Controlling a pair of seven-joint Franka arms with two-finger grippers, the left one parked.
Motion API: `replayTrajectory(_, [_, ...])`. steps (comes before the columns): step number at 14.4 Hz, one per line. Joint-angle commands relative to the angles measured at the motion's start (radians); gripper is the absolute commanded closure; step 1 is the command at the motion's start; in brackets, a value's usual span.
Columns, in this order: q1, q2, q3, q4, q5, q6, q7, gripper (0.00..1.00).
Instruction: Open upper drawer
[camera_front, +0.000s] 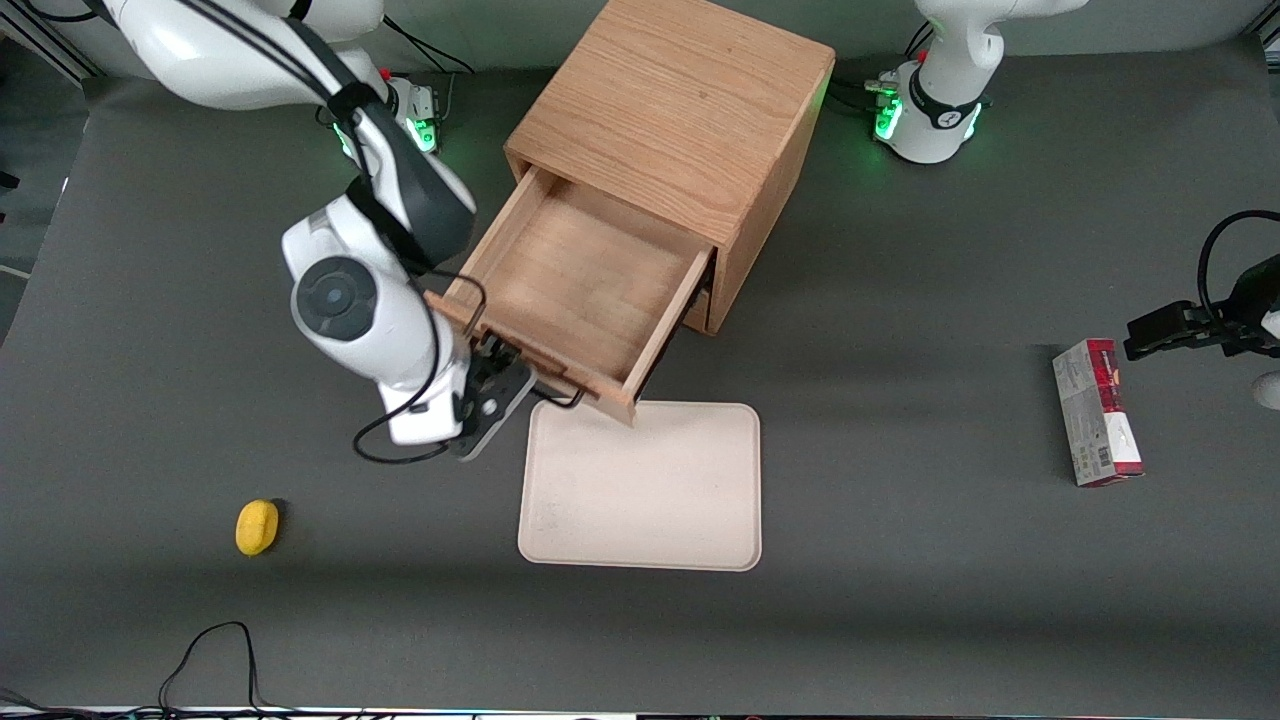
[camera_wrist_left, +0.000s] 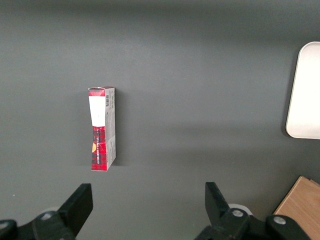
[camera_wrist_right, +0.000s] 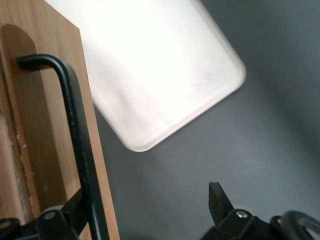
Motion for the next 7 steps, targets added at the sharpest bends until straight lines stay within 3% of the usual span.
replayTrajectory(1, [0.011,0.073,-0.047,0.114,-0.017,-0.008,-0.016,0.00])
replayTrajectory(7, [0.014,0.041,-0.047,0.168,0.012,-0.055,0.029,0.00])
